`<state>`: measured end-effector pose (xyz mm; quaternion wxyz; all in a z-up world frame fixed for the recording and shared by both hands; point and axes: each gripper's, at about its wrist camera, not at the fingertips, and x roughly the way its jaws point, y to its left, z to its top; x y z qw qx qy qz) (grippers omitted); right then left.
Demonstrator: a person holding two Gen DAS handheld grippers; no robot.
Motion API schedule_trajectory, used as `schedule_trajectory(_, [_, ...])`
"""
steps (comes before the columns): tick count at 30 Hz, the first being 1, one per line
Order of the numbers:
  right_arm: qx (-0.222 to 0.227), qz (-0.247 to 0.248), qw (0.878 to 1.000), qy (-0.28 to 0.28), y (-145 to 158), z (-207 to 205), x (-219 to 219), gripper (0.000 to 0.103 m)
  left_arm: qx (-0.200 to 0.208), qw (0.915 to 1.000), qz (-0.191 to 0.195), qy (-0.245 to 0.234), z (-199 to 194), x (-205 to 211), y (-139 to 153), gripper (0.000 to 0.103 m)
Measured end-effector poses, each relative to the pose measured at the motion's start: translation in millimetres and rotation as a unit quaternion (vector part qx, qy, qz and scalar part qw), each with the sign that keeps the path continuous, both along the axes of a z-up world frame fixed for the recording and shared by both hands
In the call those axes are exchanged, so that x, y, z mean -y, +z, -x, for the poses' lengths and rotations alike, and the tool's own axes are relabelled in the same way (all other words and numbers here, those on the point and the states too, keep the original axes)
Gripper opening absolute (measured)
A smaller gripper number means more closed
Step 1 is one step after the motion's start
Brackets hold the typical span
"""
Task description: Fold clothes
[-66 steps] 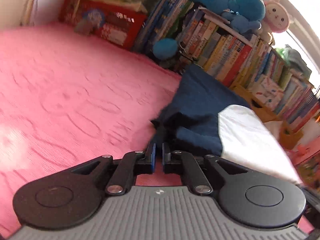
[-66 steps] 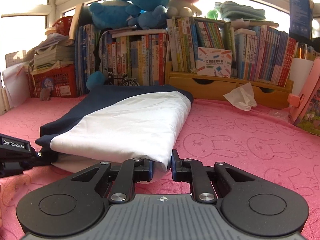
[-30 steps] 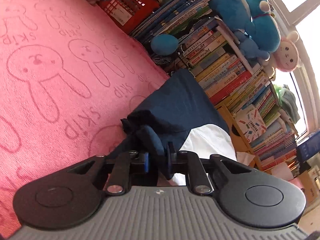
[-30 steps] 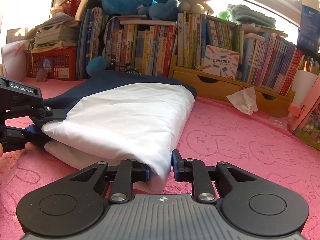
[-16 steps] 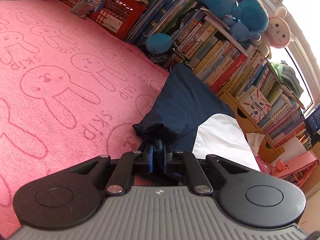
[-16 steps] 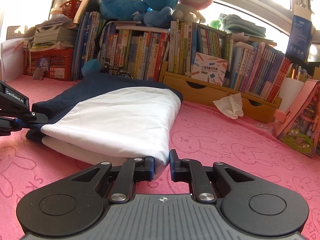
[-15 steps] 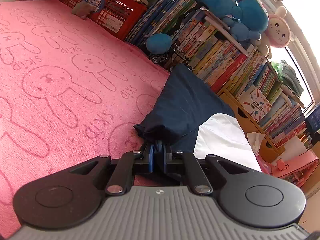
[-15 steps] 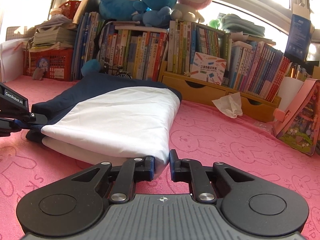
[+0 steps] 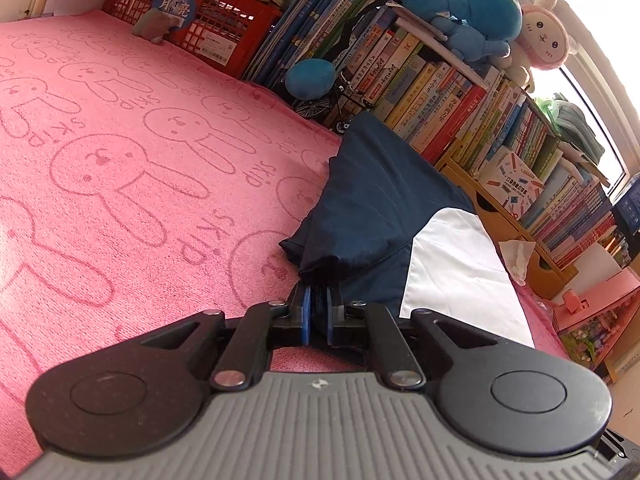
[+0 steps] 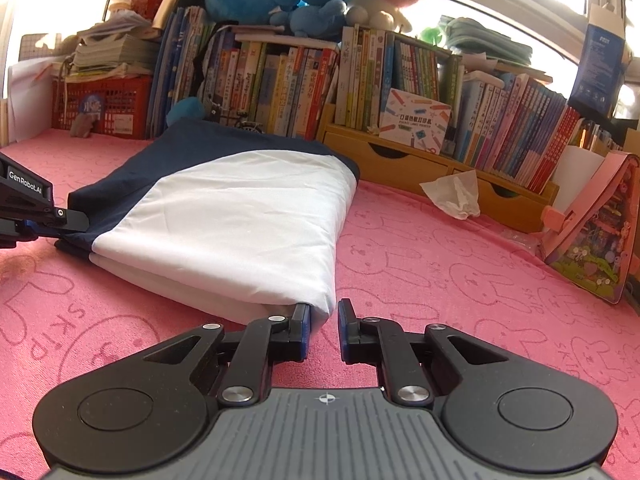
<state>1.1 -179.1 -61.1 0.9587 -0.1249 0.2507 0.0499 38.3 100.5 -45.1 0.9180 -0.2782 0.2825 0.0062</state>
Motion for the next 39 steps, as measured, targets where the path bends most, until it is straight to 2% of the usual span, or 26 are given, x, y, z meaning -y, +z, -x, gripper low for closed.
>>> schedule_trajectory(2, [-0.009,0.004,1.0,0.001,-3.7,-1.7,1.4,0.017,0.006,0.9999,-0.005,-0.008,1.6,-0.9,-1.2,0.009])
schedule_trajectory(6, [-0.025,0.01,1.0,0.0,-5.7,-1.7,8.3,0.019,0.007,0.9998,0.013,-0.011,3.1,-7.0,-3.3,0.008])
schedule_trajectory(10, [-0.049,0.002,0.999,-0.005,13.2,6.9,25.4,0.019,0.009,0.9996,0.026,-0.01,3.4,-9.4,-5.5,0.008])
schedule_trajectory(12, [-0.057,-0.024,0.998,-0.004,31.0,8.7,34.7,0.019,0.011,0.9993,0.035,-0.01,3.9,-11.5,-7.2,0.008])
schedule_trajectory(15, [-0.069,-0.07,0.995,0.004,58.8,7.8,44.5,0.033,0.014,0.9984,0.054,-0.012,5.2,-16.2,-10.1,0.008])
schedule_trajectory(19, [-0.071,-0.119,0.988,0.062,74.7,-12.6,18.8,0.046,0.013,0.9966,0.076,-0.029,12.3,-28.0,-9.4,0.008])
schedule_trajectory(22, [-0.061,-0.075,0.989,0.111,70.3,-27.9,-25.2,0.047,-0.005,0.9942,0.102,-0.036,22.2,-55.2,-6.2,0.013])
schedule_trajectory(25, [-0.048,-0.009,0.985,0.165,57.7,-31.0,-73.0,0.056,0.017,0.9934,0.099,-0.054,23.1,-83.6,10.1,0.02])
schedule_trajectory(26, [-0.045,0.006,0.983,0.18,53.3,-32.2,-86.4,0.059,0.031,0.9918,0.101,-0.072,15.0,-89.9,17.4,0.03])
schedule_trajectory(27, [-0.042,0.019,0.98,0.195,49.0,-33.5,-98.8,0.062,0.045,0.9895,0.104,-0.091,5.7,-95.6,24.3,0.036])
schedule_trajectory(28, [-0.04,0.032,0.976,0.21,44.6,-34.8,-111.2,0.065,0.051,0.9852,0.116,-0.116,-11.1,-97.7,28.2,0.047])
schedule_trajectory(29, [-0.038,0.041,0.974,0.222,41.2,-37.9,-121.3,0.066,0.057,0.9803,0.128,-0.14,-28.1,-99.2,31.3,0.053])
schedule_trajectory(31, [-0.031,0.044,0.973,0.226,37.7,-50.0,-133.5,0.07,0.048,0.9751,0.138,-0.167,-64.5,-91.8,26.2,0.055])
schedule_trajectory(33, [-0.029,0.039,0.975,0.218,34.3,-63.6,-142.9,0.072,0.024,0.9793,0.1,-0.174,-99.4,-74.7,19.5,0.056])
schedule_trajectory(37, [-0.064,0.014,0.976,0.206,15.9,-86.5,-145.3,0.071,-0.011,0.9827,0.004,-0.185,-156.0,-36.6,5.7,0.054])
schedule_trajectory(38, [-0.066,0.006,0.977,0.204,13.4,-87.3,-143.5,0.071,-0.014,0.9823,-0.013,-0.186,-167.5,-28.8,3.2,0.04])
schedule_trajectory(39, [-0.068,0.0,0.977,0.204,12.7,-87.8,-141.5,0.071,-0.015,0.9822,-0.019,-0.186,-177.3,-23.9,1.0,0.019])
